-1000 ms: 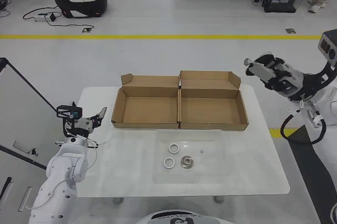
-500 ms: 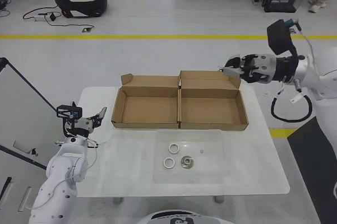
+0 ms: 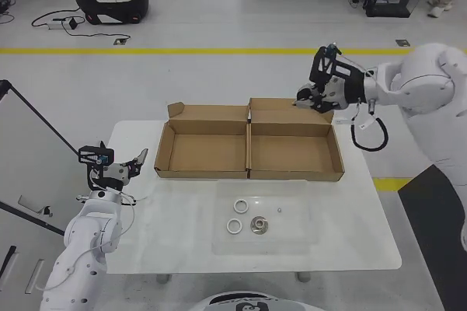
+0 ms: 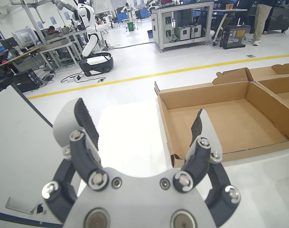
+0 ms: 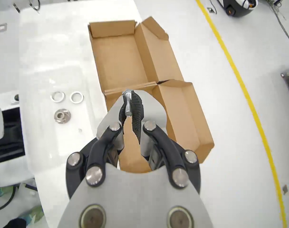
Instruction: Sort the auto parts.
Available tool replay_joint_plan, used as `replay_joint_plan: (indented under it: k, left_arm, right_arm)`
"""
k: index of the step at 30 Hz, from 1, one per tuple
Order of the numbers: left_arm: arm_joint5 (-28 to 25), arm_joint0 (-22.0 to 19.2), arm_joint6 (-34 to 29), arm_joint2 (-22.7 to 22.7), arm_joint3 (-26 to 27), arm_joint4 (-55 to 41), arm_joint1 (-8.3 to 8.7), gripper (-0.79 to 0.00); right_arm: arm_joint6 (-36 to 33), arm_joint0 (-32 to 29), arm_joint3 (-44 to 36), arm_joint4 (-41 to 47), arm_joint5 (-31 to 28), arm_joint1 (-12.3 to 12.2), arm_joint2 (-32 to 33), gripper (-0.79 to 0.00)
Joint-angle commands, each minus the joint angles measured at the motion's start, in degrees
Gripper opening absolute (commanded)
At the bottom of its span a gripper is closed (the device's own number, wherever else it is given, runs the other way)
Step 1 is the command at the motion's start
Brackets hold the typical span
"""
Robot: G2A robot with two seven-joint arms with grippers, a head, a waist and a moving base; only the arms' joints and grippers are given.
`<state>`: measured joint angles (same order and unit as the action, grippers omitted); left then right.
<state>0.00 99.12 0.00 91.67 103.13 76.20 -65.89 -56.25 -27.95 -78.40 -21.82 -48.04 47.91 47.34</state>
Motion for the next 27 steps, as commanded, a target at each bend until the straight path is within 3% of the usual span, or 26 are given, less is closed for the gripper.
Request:
replay_joint_plan:
  k: [1, 9, 18, 27]
  left_arm:
    - [0.0, 0.0, 0.0, 0.0, 0.0, 0.0, 0.00, 0.000]
    - [0.0, 0.0, 0.0, 0.0, 0.0, 0.0, 0.00, 0.000]
    - [0.0, 0.0, 0.0, 0.0, 0.0, 0.0, 0.00, 0.000]
    - [0.0, 0.0, 0.0, 0.0, 0.0, 0.0, 0.00, 0.000]
  right_arm:
    - [0.1, 2.1, 2.0, -2.3, -0.1, 0.4, -3.7, -0.785]
    - [0.5, 10.4, 11.9, -5.7, -0.5, 3.0, -20.7, -0.785]
    - [2.5, 18.2, 24.1, -3.8, -2.5, 9.2, -37.0, -0.785]
    - [3.4, 15.8, 33.9, -11.0, -3.4, 16.0, -37.6, -0.785]
